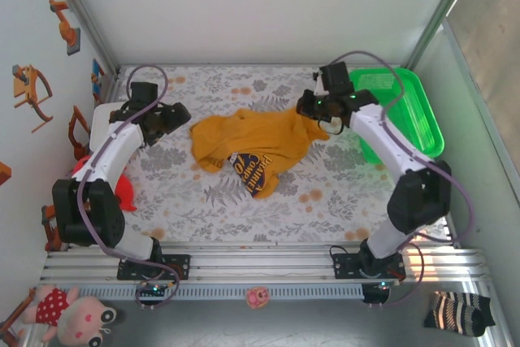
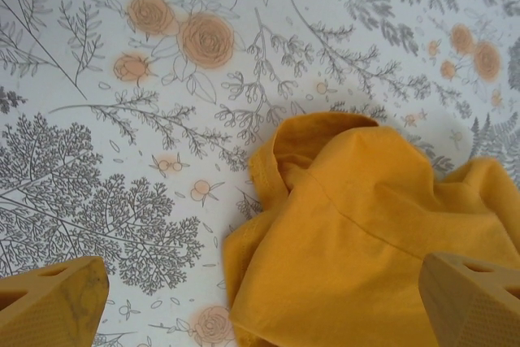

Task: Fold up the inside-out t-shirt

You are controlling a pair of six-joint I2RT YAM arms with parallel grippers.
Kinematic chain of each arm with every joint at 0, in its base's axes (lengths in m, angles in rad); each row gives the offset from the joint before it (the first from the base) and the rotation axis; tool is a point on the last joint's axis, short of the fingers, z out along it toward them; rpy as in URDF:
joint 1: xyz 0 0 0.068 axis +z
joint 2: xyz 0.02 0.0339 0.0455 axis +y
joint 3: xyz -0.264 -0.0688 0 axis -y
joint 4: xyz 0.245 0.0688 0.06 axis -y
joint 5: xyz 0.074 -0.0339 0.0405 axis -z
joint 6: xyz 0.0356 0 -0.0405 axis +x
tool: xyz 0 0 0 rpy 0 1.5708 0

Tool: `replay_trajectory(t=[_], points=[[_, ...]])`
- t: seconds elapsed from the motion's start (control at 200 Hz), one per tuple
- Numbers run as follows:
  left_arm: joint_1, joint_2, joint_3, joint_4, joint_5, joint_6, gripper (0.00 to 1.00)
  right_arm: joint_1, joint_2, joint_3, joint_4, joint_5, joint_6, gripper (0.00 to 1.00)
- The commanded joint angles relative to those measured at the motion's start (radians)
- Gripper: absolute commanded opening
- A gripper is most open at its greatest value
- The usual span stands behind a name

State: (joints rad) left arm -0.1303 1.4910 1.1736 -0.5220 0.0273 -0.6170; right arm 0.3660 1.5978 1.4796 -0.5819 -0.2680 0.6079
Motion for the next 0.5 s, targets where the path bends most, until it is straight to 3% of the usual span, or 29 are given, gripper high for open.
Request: replay_trajectory(t=[0.0, 0.08, 0.255, 0.496], points=[[0.003, -0.061, -0.018, 0.033, -0.052, -0.020, 0.97, -0.034, -0.102, 0.081, -0.103, 0.019, -0.049, 0.00], [0.004, -0.063, -0.006, 0.008, -0.031, -0.042, 0.97, -0.055, -0.177, 0.092, -0.139, 0.047, -0.060, 0.00], [-0.003, -0.004, 0.027, -0.028, 0.124, -0.021, 0.97, -0.113, -0.337, -0.033, -0.160, 0.113, -0.051, 0.00], [-0.109, 0.126, 0.071, -0.024, 0.156, 0.010, 0.97, -0.125, -0.357, -0.288, -0.142, 0.102, -0.069, 0.00]])
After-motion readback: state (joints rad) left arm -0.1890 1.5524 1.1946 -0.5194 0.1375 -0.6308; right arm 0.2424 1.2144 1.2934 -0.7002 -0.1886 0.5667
